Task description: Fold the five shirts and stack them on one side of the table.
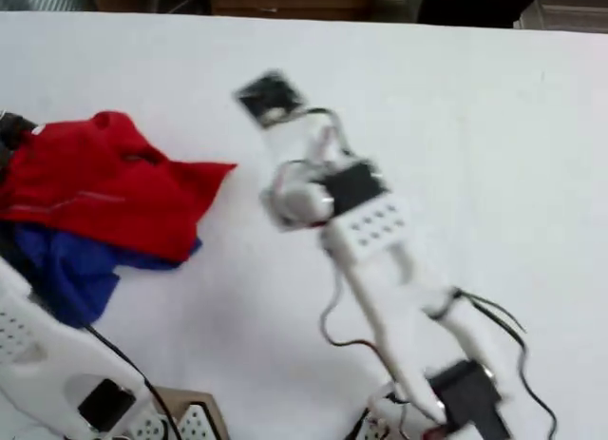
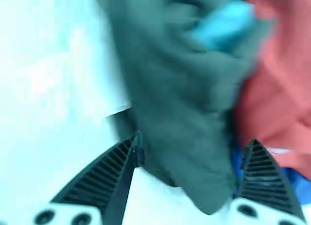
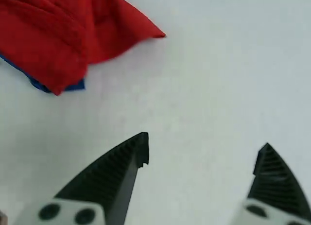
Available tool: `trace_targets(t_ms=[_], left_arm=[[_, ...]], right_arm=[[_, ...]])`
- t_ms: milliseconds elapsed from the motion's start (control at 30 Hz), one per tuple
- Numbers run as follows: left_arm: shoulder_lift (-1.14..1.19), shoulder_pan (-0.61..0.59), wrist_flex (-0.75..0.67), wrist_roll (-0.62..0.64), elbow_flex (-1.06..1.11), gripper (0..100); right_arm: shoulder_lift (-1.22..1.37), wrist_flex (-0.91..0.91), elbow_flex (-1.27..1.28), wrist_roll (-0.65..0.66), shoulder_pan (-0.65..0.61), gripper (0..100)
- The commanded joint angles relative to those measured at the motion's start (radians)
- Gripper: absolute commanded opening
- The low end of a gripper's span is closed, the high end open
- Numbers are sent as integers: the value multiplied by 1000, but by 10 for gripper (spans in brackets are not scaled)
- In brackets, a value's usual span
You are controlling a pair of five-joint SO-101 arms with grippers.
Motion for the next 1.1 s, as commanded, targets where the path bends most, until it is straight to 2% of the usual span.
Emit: trace_targets(t_ms=[0, 67, 300, 500, 733, 800, 900, 933, 967, 1000, 1067], left_arm=[[-61, -80, 14, 68, -58, 331], [-55, -121, 14, 71, -58, 331], [-52, -213, 14, 68, -56, 331], [-54, -256, 14, 68, -56, 331], [-52, -270, 14, 68, -56, 331], [-52, -264, 14, 68, -56, 331], [-51, -259, 14, 68, -56, 331], [-51, -255, 14, 68, -56, 331], [-51, -253, 14, 68, -56, 331], [-51, -252, 14, 68, -56, 331], [-51, -252, 14, 68, -54, 331]], right_arm=[[139, -74, -138, -127, -110, 425], [242, -113, -195, -189, -153, 459], [621, -163, -454, -285, -249, 432], [883, -84, -721, -402, -282, 429], [1129, 77, -1008, -407, -308, 417], [1179, 142, -1088, -407, -306, 330], [1239, 229, -1200, -405, -278, 29], [1254, 248, -1234, -405, -262, 9], [1264, 266, -1264, -405, -245, 62], [1270, 283, -1300, -405, -225, 68], [1273, 312, -1373, -405, -183, 9]])
